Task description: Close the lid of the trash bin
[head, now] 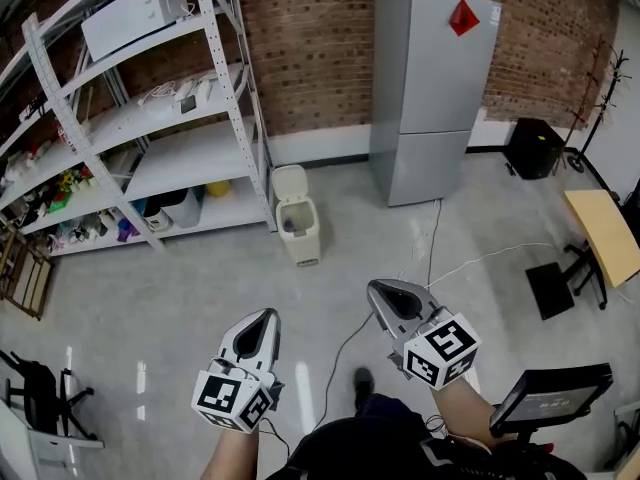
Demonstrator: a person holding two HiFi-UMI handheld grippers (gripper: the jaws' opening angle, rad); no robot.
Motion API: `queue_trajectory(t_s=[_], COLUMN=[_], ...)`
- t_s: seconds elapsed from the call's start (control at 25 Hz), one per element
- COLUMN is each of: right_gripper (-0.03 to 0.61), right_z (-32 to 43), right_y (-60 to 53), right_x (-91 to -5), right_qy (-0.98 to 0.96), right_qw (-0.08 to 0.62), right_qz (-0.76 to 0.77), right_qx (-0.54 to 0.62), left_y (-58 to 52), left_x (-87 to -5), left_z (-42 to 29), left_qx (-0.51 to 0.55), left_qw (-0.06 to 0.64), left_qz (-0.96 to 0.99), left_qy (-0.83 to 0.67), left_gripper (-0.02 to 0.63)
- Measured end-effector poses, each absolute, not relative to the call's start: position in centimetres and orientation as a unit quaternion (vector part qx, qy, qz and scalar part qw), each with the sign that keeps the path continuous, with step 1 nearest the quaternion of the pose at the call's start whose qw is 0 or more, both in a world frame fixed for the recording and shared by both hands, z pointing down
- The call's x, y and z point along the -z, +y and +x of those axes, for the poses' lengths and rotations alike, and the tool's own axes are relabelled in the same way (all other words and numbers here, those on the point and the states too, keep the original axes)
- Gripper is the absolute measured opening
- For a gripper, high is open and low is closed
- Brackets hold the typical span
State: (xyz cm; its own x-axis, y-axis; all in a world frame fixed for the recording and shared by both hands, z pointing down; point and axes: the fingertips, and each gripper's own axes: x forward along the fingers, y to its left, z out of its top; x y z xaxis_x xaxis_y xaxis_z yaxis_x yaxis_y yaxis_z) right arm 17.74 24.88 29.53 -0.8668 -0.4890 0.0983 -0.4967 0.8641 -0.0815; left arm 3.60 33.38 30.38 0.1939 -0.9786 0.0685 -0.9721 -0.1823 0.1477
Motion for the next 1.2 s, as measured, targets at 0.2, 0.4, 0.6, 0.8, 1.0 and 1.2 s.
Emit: queue_trajectory(t_s=[0.2,0.4,0.6,0.8,1.0,1.2], right_gripper=[0.009,0.009,0.009,0.009,0.009,0.009], right_z=[18.0,18.0,17.3,14.3,9.9,3.0], right_y=[17.0,10.2,5.7,2.3,-2.9,-9.0], right_x=[-29.0,-29.2,-29.7,-31.0,-31.6,-31.2], right_qy=[-0.968,-0.966,-0.965,-0.965,-0.963,-0.961], right_qw=[0.032,0.033,0.028,0.041,0.052,0.055], right_qz=[0.242,0.247,0.247,0.242,0.250,0.263], right_qx=[-0.061,-0.073,-0.083,-0.094,-0.081,-0.073], left_y=[26.5,20.7,16.6,12.3,6.3,0.0], left_x=[-28.3,-28.4,-29.3,-30.6,-31.9,-32.1], left_z=[3.6,2.4,1.2,-1.8,-6.0,-12.9], left_qx=[0.061,0.035,0.019,0.020,0.036,0.044], left_qw=[0.084,0.096,0.102,0.115,0.110,0.097], left_qz=[0.760,0.746,0.743,0.741,0.751,0.760], left_qy=[-0.642,-0.658,-0.661,-0.662,-0.650,-0.641], left_gripper=[-0.002,-0.002,-0.002,-0.002,-0.002,-0.002])
